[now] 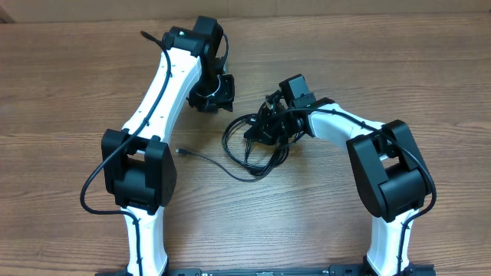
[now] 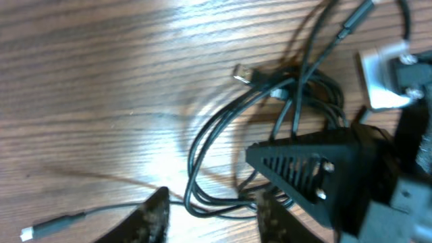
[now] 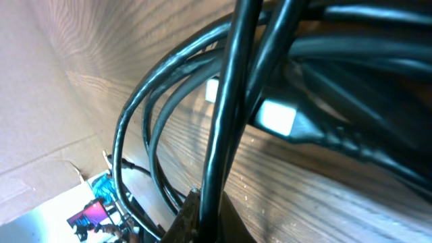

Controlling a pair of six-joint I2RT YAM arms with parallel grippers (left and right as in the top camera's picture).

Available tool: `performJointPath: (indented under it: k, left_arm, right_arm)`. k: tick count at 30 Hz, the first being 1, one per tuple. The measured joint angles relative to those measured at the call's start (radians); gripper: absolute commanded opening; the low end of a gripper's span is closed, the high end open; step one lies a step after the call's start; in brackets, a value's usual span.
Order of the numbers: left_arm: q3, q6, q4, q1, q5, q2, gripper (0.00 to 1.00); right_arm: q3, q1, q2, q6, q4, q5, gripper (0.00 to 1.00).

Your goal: Untangle cables

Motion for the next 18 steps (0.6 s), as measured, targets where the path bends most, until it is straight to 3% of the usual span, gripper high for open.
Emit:
performJointPath:
  k: [6, 12, 18]
  left_arm:
    - [-0.077, -0.003, 0.026, 0.0, -0.018, -0.002, 0.47]
    - [-0.224, 0.029, 0.174, 0.0, 0.014, -0.005, 0.47]
    - [-0.336, 0.084, 0.281, 0.0, 0.064, -0.005, 0.38]
  right_arm:
    - [0.0, 0.01, 0.0, -0.005, -0.003, 0.001, 0.04]
    - [0.0, 0.01, 0.0, -0.008, -0.005, 0.002, 0.04]
    - [0.0, 0.01, 0.0, -0.01, -0.008, 0.005, 0.04]
